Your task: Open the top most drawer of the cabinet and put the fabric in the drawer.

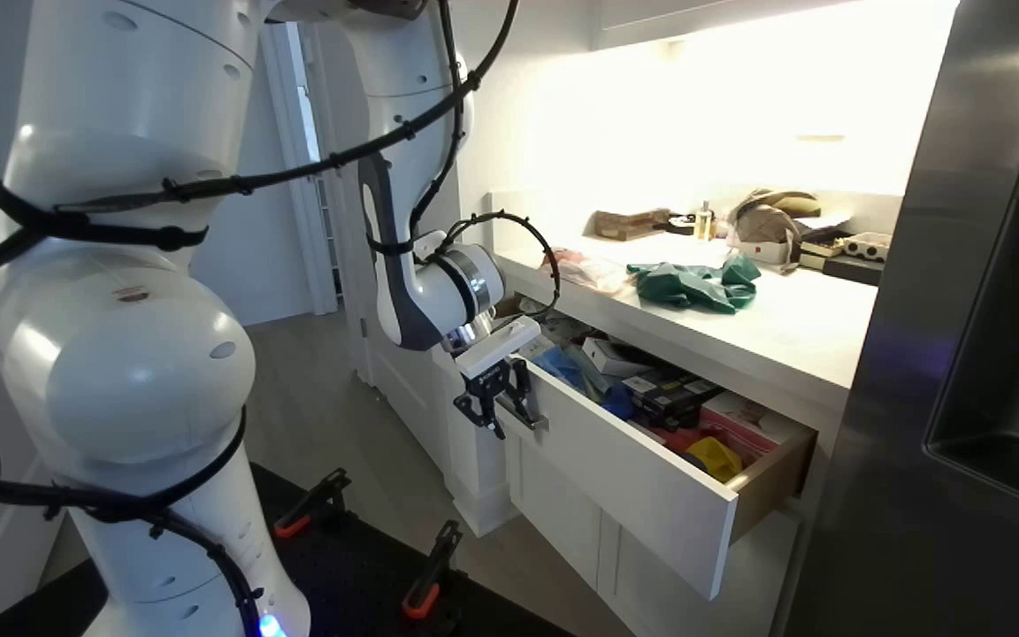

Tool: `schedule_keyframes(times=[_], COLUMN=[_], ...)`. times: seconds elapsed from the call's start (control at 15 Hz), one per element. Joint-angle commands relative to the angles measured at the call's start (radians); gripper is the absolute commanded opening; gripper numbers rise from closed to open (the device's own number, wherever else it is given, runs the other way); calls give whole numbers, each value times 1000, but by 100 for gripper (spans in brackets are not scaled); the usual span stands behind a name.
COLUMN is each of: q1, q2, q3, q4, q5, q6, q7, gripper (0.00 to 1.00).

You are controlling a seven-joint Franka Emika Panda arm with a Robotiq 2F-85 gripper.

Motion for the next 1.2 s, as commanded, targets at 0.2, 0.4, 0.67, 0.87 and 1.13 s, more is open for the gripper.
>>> schedule_keyframes(times=[0.2,0.4,0.67,0.87,1.13], q1=[0,3,4,-7,-2], q2=[13,0,-10,-13,-40], q3=[-5,13,24,27,25], q4=[5,-9,-18,-25,-22], q5=[-46,-52,-58,-59,-68], q6=[-2,38,60,99,81], q7=[0,-13,-20,-30,-28], gripper=[80,80,80,80,80])
